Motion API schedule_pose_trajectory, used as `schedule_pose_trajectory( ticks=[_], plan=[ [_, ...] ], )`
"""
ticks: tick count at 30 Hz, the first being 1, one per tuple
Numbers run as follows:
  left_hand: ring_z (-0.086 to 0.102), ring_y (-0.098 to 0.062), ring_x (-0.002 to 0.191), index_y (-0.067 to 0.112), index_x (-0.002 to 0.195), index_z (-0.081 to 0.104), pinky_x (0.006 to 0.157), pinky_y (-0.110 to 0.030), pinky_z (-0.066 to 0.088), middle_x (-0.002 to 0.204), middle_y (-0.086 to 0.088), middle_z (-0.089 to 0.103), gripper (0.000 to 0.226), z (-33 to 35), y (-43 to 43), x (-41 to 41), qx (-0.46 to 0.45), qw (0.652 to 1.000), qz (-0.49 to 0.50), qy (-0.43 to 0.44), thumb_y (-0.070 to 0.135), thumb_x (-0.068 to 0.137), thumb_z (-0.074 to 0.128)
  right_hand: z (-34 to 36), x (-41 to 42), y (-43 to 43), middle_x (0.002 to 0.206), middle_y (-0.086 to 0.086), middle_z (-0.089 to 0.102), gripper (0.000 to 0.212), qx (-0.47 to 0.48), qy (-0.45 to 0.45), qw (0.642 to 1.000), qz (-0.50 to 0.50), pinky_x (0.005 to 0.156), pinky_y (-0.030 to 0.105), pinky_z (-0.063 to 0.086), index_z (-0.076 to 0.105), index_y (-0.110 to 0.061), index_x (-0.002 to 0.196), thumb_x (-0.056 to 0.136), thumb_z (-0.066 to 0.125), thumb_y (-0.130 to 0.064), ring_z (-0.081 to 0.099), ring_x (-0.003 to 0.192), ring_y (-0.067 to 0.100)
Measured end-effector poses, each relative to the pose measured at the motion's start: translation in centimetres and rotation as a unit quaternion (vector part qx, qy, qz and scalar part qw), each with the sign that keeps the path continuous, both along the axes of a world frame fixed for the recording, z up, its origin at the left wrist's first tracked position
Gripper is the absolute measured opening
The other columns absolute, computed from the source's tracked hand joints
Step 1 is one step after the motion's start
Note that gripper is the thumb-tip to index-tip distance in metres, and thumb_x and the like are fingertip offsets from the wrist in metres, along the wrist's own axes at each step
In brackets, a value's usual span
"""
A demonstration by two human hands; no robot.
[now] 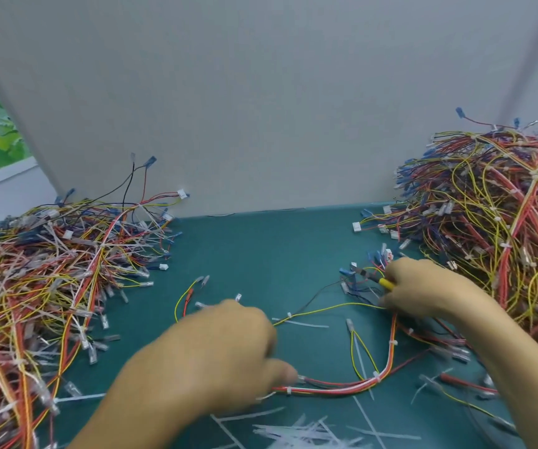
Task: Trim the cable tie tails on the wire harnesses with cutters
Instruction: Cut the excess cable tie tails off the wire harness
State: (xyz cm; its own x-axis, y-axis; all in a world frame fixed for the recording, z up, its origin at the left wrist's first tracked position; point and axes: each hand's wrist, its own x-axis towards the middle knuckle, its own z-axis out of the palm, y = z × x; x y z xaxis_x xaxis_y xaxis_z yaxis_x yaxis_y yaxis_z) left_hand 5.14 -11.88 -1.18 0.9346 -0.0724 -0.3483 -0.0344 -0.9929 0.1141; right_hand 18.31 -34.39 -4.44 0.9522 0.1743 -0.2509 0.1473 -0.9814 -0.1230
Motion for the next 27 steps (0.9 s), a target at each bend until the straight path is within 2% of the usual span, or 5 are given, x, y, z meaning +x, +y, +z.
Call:
schedule_pose_trajectory(
  ticks=[3, 10, 16, 20, 27],
  plan=[
    [0.062, -0.02, 0.082, 0.018, 0.083, 0.06, 0.074, -0.028, 0.051, 0.083, 0.0, 0.061, 0.045, 0.1, 3.5, 1.0, 0.081, 0.989, 0.123, 0.027, 0.062, 0.079, 0.058, 0.1, 0.1, -0.2, 0.089, 0.007, 0.062, 0.013, 0.042, -0.014, 0.999, -0.014, 0.064, 0.03, 0.047, 0.059, -0.017, 0.086, 0.08, 0.067, -0.026, 0.061, 0.08, 0.023],
    [0.067, -0.025, 0.053, 0.004, 0.083, 0.065, 0.061, -0.037, 0.061, 0.066, -0.008, 0.072, 0.044, -2.7, 7.9, 2.8, -0.046, 0.958, 0.257, 0.12, 0.045, 0.073, 0.078, 1.1, 0.1, 0.3, 0.082, 0.006, 0.065, 0.017, 0.206, -0.136, 0.968, -0.042, 0.071, 0.036, 0.048, 0.06, -0.018, 0.081, 0.078, 0.075, -0.027, 0.059, 0.079, 0.03],
    [0.067, -0.026, 0.053, 0.009, 0.086, 0.05, 0.053, -0.034, 0.057, 0.082, -0.016, 0.071, 0.032, -4.3, 8.2, 3.8, -0.097, 0.951, 0.291, 0.029, 0.018, 0.073, 0.079, 2.0, -0.6, 1.5, 0.065, 0.003, 0.069, 0.026, 0.475, -0.144, 0.864, -0.092, 0.058, 0.032, 0.051, 0.059, -0.016, 0.093, 0.078, 0.08, -0.018, 0.064, 0.054, 0.016],
    [0.069, -0.031, 0.055, 0.013, 0.083, 0.043, 0.053, -0.042, 0.058, 0.066, -0.015, 0.069, 0.028, -5.4, 9.2, 4.6, -0.193, 0.928, 0.303, -0.103, 0.002, 0.079, 0.068, 2.4, -0.9, 1.7, 0.057, 0.003, 0.066, 0.01, 0.559, -0.113, 0.817, -0.083, 0.048, 0.023, 0.049, 0.069, -0.006, 0.081, 0.08, 0.077, -0.011, 0.061, 0.049, 0.011],
    [0.066, -0.025, 0.054, 0.016, 0.084, 0.042, 0.05, -0.033, 0.058, 0.08, -0.014, 0.052, 0.037, -4.7, 9.4, 5.7, -0.485, 0.719, 0.323, -0.379, -0.013, 0.08, 0.066, 1.7, -0.5, 2.2, 0.051, 0.002, 0.06, 0.012, 0.652, -0.1, 0.742, -0.121, 0.049, 0.024, 0.052, 0.064, -0.005, 0.075, 0.082, 0.073, -0.002, 0.059, 0.048, 0.013]
  ],
)
